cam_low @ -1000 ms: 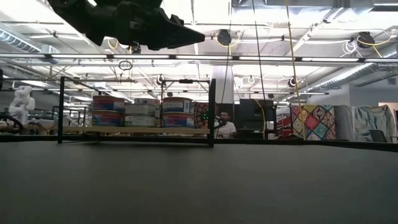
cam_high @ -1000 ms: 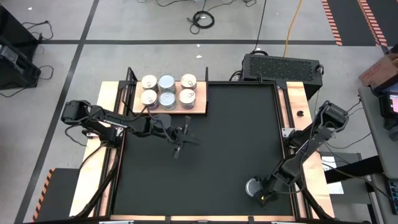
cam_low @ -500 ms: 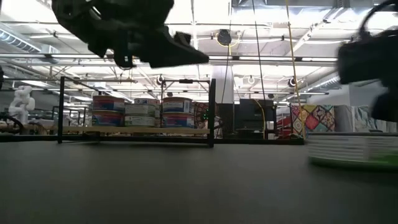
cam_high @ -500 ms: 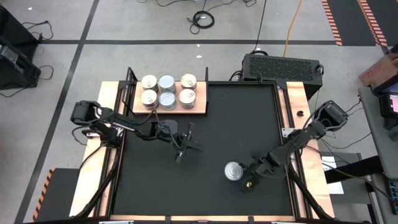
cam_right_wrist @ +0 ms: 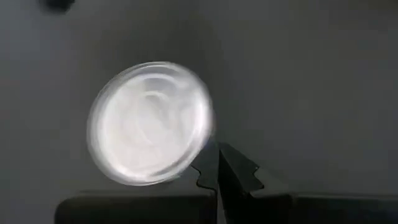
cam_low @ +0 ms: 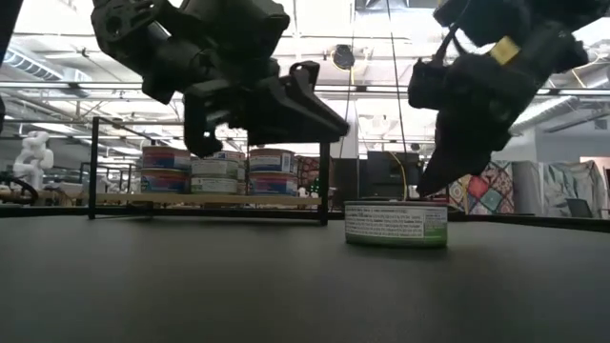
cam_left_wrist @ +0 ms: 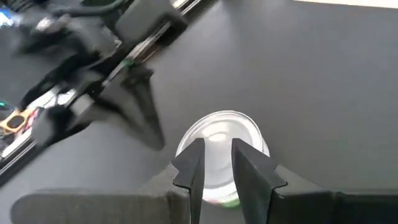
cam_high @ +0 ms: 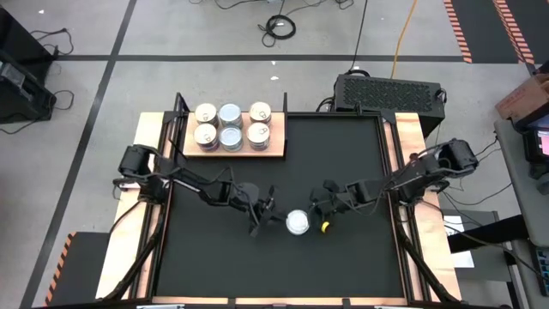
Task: Stack canned seafood by type on shelf
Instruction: Stack the green tuna can on top of the green tuna on the shelf
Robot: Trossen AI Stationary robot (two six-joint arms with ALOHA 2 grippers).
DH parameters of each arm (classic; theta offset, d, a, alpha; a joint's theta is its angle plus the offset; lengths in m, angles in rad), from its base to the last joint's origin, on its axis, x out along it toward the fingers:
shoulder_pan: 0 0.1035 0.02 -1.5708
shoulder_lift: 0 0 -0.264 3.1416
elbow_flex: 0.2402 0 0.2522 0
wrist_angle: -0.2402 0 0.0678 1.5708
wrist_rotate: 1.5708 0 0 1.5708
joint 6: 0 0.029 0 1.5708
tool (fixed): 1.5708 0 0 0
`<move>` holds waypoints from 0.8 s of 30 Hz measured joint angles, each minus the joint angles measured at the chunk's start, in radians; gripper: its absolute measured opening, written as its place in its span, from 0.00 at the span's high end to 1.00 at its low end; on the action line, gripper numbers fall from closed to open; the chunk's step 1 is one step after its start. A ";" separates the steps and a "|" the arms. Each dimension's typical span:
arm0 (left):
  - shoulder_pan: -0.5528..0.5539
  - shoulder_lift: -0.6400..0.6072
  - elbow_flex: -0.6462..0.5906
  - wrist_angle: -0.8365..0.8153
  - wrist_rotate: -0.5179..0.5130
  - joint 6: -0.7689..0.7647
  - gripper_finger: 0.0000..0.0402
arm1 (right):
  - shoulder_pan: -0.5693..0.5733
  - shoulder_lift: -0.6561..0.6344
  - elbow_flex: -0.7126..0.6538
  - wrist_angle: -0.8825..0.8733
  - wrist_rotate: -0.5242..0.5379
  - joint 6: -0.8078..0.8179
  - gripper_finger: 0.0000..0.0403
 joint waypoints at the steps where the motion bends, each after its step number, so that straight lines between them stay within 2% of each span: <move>1: -0.007 0.011 0.011 0.001 -0.019 0.002 0.79 | -0.013 0.000 0.000 -0.007 -0.001 -0.015 1.00; 5: -0.022 0.056 0.046 -0.002 -0.054 0.044 0.74 | -0.041 0.000 0.000 -0.016 -0.025 -0.068 1.00; 9: -0.041 0.101 0.116 -0.069 -0.111 0.029 0.63 | -0.043 0.000 0.000 -0.014 -0.026 -0.103 1.00; 15: -0.086 0.113 0.268 -0.416 -0.165 -0.016 0.47 | -0.018 0.000 0.000 -0.024 -0.033 -0.107 1.00; 19: -0.092 0.113 0.303 -0.478 -0.182 0.010 0.44 | -0.010 0.000 0.000 -0.023 -0.028 -0.117 1.00; 24: -0.091 0.122 0.302 -0.496 -0.212 0.149 0.44 | -0.014 0.000 0.000 -0.012 0.024 -0.167 1.00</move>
